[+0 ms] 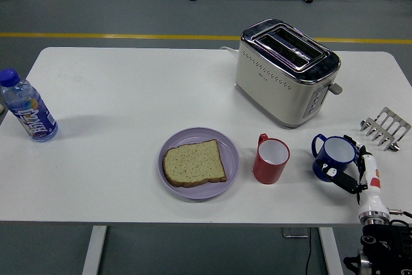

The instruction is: Pick up the cup,pour liquid into bread,place the cup on the desk

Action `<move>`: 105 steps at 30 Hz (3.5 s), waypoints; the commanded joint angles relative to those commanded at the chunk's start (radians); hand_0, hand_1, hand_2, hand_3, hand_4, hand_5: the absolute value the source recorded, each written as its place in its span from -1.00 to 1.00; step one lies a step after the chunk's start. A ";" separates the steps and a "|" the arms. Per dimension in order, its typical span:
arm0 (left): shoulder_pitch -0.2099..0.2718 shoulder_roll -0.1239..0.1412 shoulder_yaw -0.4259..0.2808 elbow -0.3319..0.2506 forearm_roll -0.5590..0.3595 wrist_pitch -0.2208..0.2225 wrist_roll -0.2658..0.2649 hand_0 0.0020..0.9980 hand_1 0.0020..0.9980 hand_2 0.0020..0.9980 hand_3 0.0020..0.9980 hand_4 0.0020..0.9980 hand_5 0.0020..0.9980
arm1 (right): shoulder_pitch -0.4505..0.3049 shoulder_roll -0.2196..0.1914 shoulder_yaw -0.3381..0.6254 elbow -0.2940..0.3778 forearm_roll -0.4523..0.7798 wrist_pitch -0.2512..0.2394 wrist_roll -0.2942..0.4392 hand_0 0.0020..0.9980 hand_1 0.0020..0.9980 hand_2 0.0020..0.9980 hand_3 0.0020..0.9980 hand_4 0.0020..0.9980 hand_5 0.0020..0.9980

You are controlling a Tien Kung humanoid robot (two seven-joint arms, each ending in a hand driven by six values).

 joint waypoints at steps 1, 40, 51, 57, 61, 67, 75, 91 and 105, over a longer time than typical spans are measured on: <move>0.000 0.000 0.000 0.000 0.000 0.000 0.000 0.36 0.36 0.38 0.08 -0.50 1.00 | 0.000 0.000 0.000 0.000 0.000 0.000 0.000 0.66 0.39 0.52 0.56 1.00 -0.77; 0.001 -0.005 -0.006 0.000 0.009 0.000 0.005 0.36 0.37 0.38 0.08 -0.50 1.00 | 0.008 0.002 -0.006 -0.025 0.083 0.019 0.053 0.20 0.03 0.16 0.25 0.82 -0.88; 0.002 -0.005 -0.009 0.000 0.015 -0.002 0.006 0.36 0.36 0.38 0.08 -0.50 1.00 | 0.007 0.002 -0.007 -0.025 0.137 0.012 0.087 0.17 -0.02 0.12 0.21 0.78 -0.91; 0.004 -0.004 -0.005 -0.001 0.011 -0.002 0.004 0.36 0.37 0.38 0.08 -0.50 1.00 | 0.005 0.000 0.006 -0.012 0.155 -0.014 0.106 0.05 -0.13 0.02 0.09 0.76 -0.91; 0.004 -0.003 -0.003 -0.001 0.006 -0.002 0.002 0.36 0.36 0.38 0.08 -0.50 1.00 | 0.000 -0.005 0.026 0.009 0.138 -0.029 0.101 -0.06 -0.25 -0.07 -0.06 0.72 -0.94; 0.003 -0.002 0.002 0.000 -0.003 -0.002 -0.002 0.36 0.36 0.38 0.08 -0.49 1.00 | -0.006 -0.026 0.071 0.072 0.063 -0.050 0.052 -0.13 -0.32 -0.10 -0.09 0.71 -0.93; -0.001 0.001 0.012 0.002 -0.023 0.000 -0.010 0.36 0.36 0.38 0.08 -0.50 1.00 | -0.013 -0.075 0.111 0.203 -0.116 -0.050 -0.103 -0.29 -0.37 -0.11 -0.12 0.64 -0.95; -0.005 0.007 0.023 0.003 -0.042 0.002 -0.018 0.36 0.36 0.38 0.08 -0.50 1.00 | 0.032 -0.152 0.064 0.569 -0.572 -0.050 -0.598 -0.36 -0.41 -0.15 -0.14 0.63 -0.89; -0.008 0.010 0.029 0.003 -0.054 0.003 -0.021 0.36 0.36 0.38 0.09 -0.49 1.00 | 0.202 -0.137 -0.103 0.651 -0.817 -0.032 -0.898 -0.41 -0.43 -0.15 -0.14 0.61 -0.90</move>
